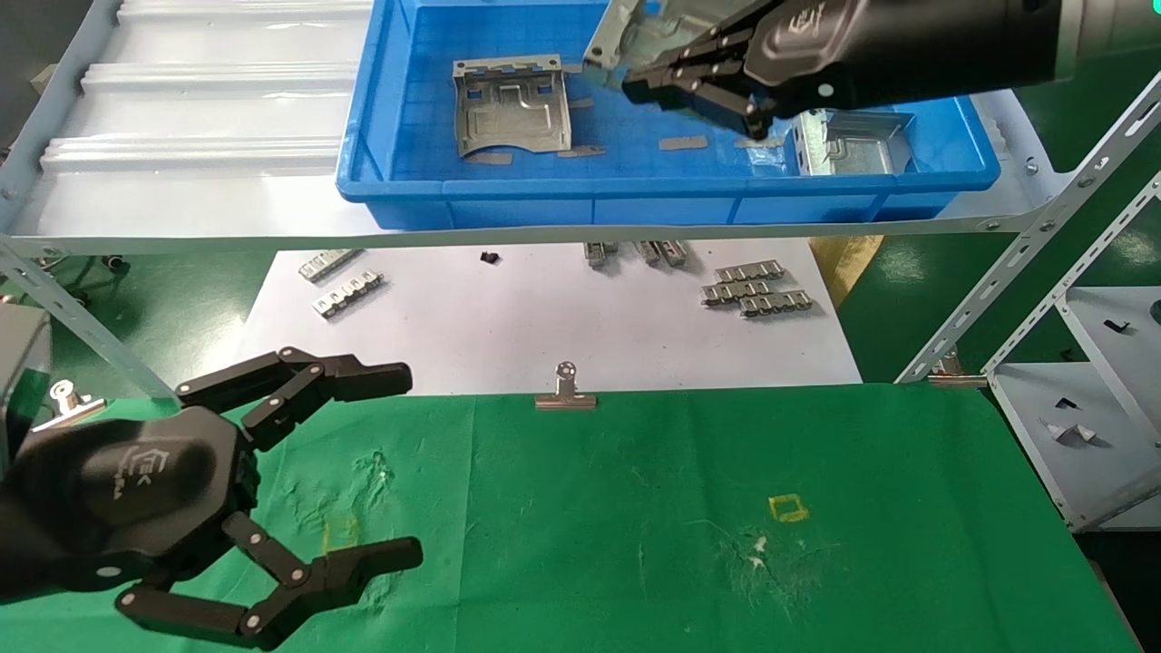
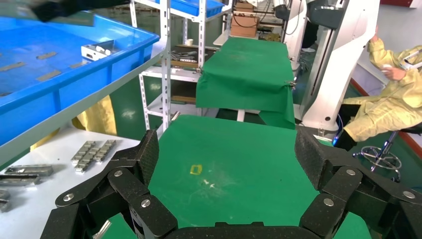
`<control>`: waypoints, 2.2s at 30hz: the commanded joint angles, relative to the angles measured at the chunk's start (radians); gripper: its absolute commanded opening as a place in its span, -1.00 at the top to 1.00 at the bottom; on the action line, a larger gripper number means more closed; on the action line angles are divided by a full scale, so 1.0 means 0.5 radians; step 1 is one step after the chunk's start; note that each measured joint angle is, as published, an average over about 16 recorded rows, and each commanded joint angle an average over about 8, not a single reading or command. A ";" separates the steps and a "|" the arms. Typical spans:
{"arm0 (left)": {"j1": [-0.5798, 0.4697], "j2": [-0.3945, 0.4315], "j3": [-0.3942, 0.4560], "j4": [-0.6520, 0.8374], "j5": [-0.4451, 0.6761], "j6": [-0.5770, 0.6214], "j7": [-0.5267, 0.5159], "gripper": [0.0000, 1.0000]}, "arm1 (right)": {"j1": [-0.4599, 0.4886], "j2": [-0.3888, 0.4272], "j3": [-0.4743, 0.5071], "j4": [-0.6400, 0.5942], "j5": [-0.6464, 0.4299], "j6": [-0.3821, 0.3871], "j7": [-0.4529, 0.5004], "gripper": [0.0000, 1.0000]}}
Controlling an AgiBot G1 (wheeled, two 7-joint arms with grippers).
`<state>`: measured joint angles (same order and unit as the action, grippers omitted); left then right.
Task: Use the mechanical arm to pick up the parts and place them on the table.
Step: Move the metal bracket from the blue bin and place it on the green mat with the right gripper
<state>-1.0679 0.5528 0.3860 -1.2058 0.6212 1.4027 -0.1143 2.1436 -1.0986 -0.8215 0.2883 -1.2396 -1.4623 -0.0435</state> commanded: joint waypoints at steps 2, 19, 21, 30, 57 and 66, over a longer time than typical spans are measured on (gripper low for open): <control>0.000 0.000 0.000 0.000 0.000 0.000 0.000 -1.00 | 0.016 0.053 -0.016 0.062 -0.008 -0.160 -0.028 1.00; 0.000 0.000 0.000 0.000 0.000 0.000 0.000 -1.00 | -0.256 0.789 -0.492 1.337 0.556 -0.259 0.284 1.00; 0.000 0.000 0.000 0.000 0.000 0.000 0.000 -1.00 | -0.291 0.853 -0.554 1.426 0.583 -0.258 0.265 1.00; 0.000 0.000 0.000 0.000 0.000 0.000 0.000 -1.00 | -0.429 0.958 -0.869 1.494 0.444 -0.225 0.054 1.00; 0.000 0.000 0.000 0.000 0.000 0.000 0.000 -1.00 | -0.767 0.497 -1.026 0.469 0.137 0.142 -0.755 1.00; 0.000 0.000 0.000 0.000 0.000 0.000 0.000 -1.00 | -0.805 0.416 -1.007 0.227 0.173 0.143 -0.896 -0.51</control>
<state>-1.0679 0.5528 0.3860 -1.2058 0.6212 1.4027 -0.1143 1.7455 -0.8921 -1.3276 0.4041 -1.1588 -1.3901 -0.4904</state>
